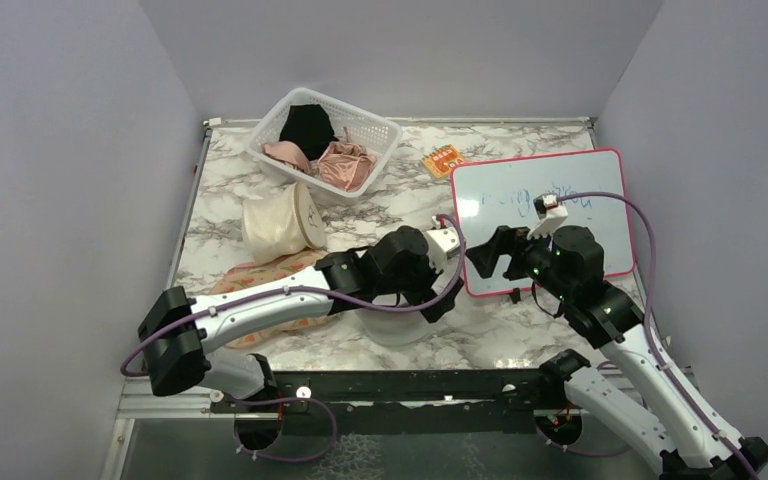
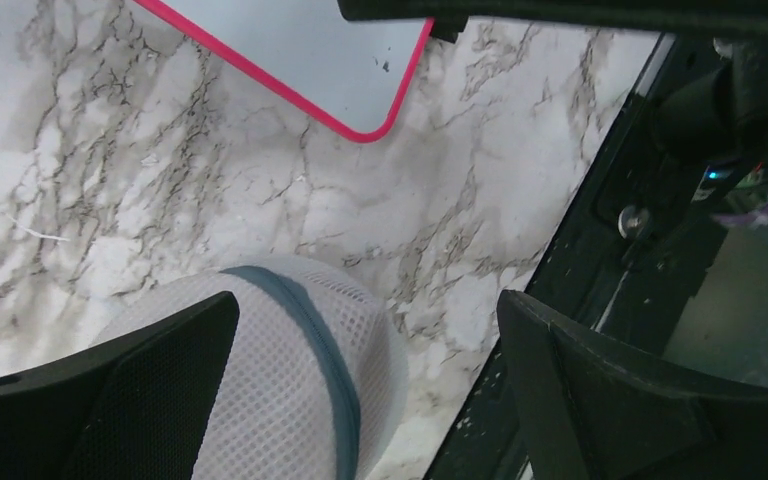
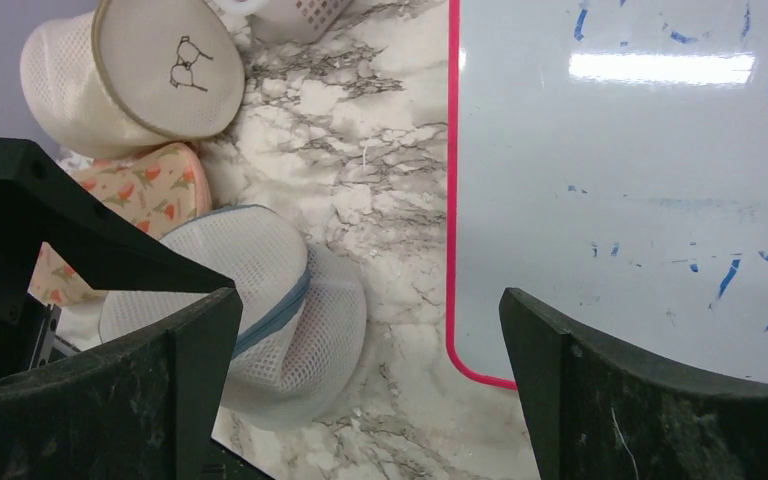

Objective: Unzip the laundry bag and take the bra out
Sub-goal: Adjust the laundry bag at the center of the board.

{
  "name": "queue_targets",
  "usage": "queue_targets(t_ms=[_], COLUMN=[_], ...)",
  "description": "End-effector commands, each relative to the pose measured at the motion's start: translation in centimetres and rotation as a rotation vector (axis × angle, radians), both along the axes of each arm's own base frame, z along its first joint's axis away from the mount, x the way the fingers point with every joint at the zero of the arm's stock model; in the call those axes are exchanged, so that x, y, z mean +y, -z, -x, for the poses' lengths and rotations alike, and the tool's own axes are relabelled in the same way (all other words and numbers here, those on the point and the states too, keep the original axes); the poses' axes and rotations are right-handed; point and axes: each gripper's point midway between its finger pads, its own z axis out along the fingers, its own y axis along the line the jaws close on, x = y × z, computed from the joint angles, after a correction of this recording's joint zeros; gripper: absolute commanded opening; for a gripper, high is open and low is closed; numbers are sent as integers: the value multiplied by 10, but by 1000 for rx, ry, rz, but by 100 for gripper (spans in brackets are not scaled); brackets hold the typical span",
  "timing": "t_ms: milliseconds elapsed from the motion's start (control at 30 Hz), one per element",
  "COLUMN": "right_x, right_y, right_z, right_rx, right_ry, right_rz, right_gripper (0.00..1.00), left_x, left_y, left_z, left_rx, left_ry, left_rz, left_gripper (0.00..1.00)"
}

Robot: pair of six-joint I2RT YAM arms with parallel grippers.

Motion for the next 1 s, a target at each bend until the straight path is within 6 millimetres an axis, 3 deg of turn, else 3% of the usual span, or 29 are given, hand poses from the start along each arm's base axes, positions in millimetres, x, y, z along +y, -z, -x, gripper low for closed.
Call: queue_targets(t_ms=[0, 167, 300, 433, 533, 600, 633, 733, 800, 967], right_x=[-15, -12, -8, -5, -3, -3, -2, 0, 4, 12], right_y=[-6, -8, -3, 6, 8, 7, 6, 4, 5, 11], right_z=[-4, -1, -2, -4, -4, -3, -2, 0, 2, 2], right_rx=[-6, -20, -31, 3, 13, 8, 3, -1, 8, 25], right_ry=[72, 55, 39, 29, 19, 15, 12, -8, -29, -74], right_rz=[36, 14, 1, 16, 18, 14, 12, 2, -2, -2], right_gripper=[100, 100, 100, 100, 100, 100, 100, 100, 100, 100], left_x=[-6, 14, 25, 18, 8, 8, 11, 22, 31, 44], left_y=[-4, 5, 12, 16, 26, 37, 42, 49, 48, 44], left_z=[1, -22, -33, -42, -47, -51, -52, -50, -48, -39], left_rx=[159, 112, 85, 69, 72, 59, 57, 47, 36, 38], left_ry=[-138, -298, -375, -391, -390, -389, -393, -402, -408, -393], left_rz=[-18, -146, -208, -235, -264, -303, -322, -352, -358, -346], left_gripper=[99, 97, 82, 82, 88, 85, 79, 47, 36, 21])
